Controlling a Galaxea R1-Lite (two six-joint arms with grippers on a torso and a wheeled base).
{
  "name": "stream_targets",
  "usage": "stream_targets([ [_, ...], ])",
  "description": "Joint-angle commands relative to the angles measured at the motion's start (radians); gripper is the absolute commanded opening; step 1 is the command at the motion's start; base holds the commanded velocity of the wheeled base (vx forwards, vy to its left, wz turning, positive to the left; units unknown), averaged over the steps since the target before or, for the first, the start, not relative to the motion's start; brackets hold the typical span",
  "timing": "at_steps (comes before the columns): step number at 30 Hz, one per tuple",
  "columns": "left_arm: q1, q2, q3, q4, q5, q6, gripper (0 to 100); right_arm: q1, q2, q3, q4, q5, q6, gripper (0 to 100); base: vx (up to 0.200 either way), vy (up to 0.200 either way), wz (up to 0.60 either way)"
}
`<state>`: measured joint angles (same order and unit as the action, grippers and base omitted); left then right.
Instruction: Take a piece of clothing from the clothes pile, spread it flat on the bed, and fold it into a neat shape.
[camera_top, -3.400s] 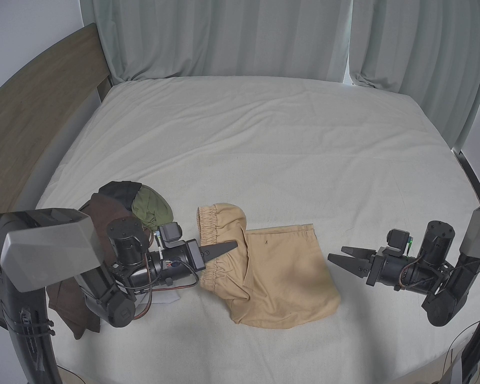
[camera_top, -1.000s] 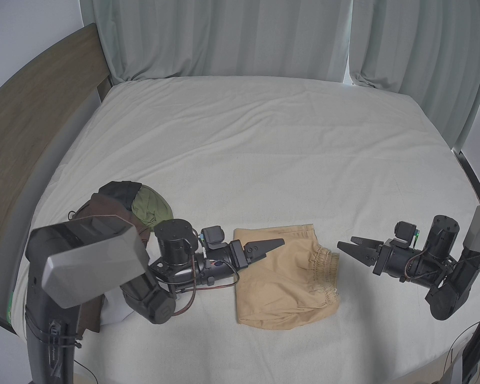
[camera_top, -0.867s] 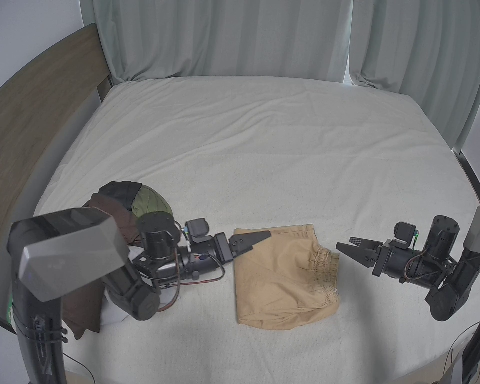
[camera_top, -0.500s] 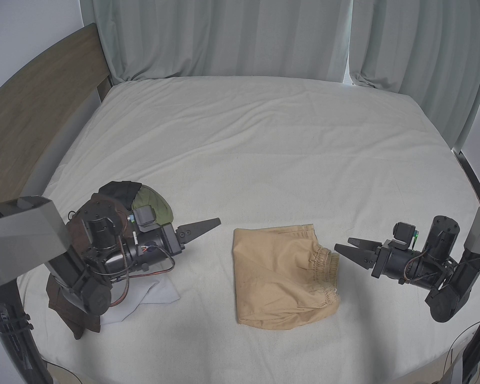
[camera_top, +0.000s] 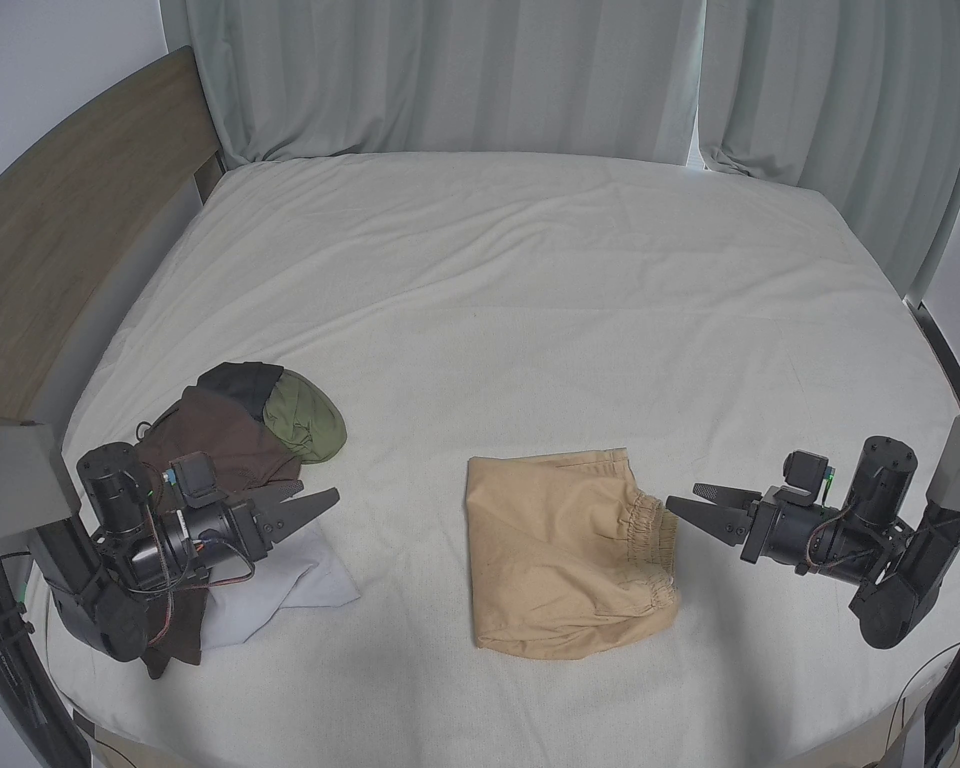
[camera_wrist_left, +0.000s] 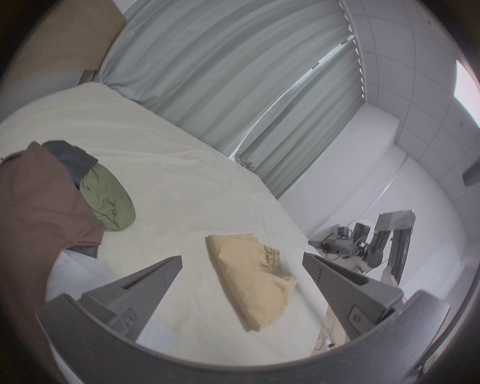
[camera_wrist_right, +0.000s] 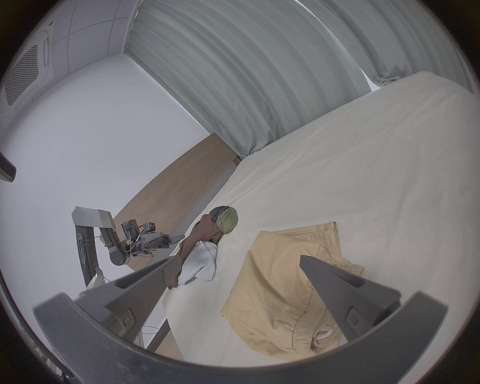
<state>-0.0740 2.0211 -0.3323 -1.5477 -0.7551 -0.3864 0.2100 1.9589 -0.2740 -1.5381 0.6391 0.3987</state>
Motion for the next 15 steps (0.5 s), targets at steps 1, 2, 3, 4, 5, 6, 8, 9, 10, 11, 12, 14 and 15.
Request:
stream_targets([
  [1, 0.036, 0.025, 0.039, -0.003, -0.006, 0.098, 100, -0.004, 0.026, 0.015, 0.000, -0.003, 0.000, 100, 0.000, 0.000, 0.00],
  [2, 0.037, 0.028, 0.056, -0.003, -0.006, 0.146, 100, -0.006, 0.037, 0.018, 0.000, -0.006, -0.001, 100, 0.000, 0.000, 0.00],
  [3, 0.039, 0.031, 0.062, -0.003, -0.004, 0.173, 100, -0.006, 0.048, 0.021, 0.000, -0.012, -0.003, 100, 0.000, 0.000, 0.00],
  [4, 0.042, 0.039, 0.081, -0.003, -0.001, 0.238, 100, -0.011, 0.067, 0.026, -0.002, -0.027, -0.003, 100, 0.000, 0.000, 0.00],
  [5, 0.048, 0.048, 0.104, -0.003, 0.000, 0.297, 100, -0.015, 0.084, 0.029, 0.000, -0.038, -0.004, 100, 0.000, 0.000, 0.00],
  [6, 0.053, 0.053, 0.121, -0.003, -0.001, 0.337, 100, -0.018, 0.100, 0.038, 0.000, -0.041, -0.006, 100, 0.000, 0.000, 0.00],
  [8, 0.069, 0.076, 0.167, -0.003, -0.009, 0.440, 100, -0.023, 0.117, 0.055, -0.002, -0.041, -0.017, 100, 0.000, 0.000, 0.00],
  [9, 0.069, 0.088, 0.174, -0.003, -0.010, 0.471, 100, -0.032, 0.141, 0.075, -0.002, -0.039, -0.044, 100, 0.000, 0.000, 0.00],
  [10, 0.073, 0.100, 0.180, -0.003, -0.012, 0.500, 100, -0.041, 0.163, 0.076, 0.000, -0.039, -0.061, 100, 0.000, 0.000, 0.00],
  [11, 0.073, 0.100, 0.180, -0.003, -0.012, 0.500, 100, -0.041, 0.163, 0.076, 0.000, -0.039, -0.061, 100, 0.000, 0.000, 0.00],
  [12, 0.074, 0.117, 0.182, -0.003, -0.012, 0.538, 100, -0.061, 0.219, 0.073, -0.002, -0.042, -0.097, 100, 0.000, 0.000, 0.00],
  [14, 0.074, 0.119, 0.184, -0.005, -0.012, 0.543, 100, -0.077, 0.268, 0.068, -0.002, -0.045, -0.123, 100, 0.000, 0.000, 0.00],
  [15, 0.074, 0.119, 0.184, -0.005, -0.012, 0.543, 100, -0.080, 0.278, 0.068, -0.002, -0.045, -0.126, 100, 0.000, 0.000, 0.00],
])
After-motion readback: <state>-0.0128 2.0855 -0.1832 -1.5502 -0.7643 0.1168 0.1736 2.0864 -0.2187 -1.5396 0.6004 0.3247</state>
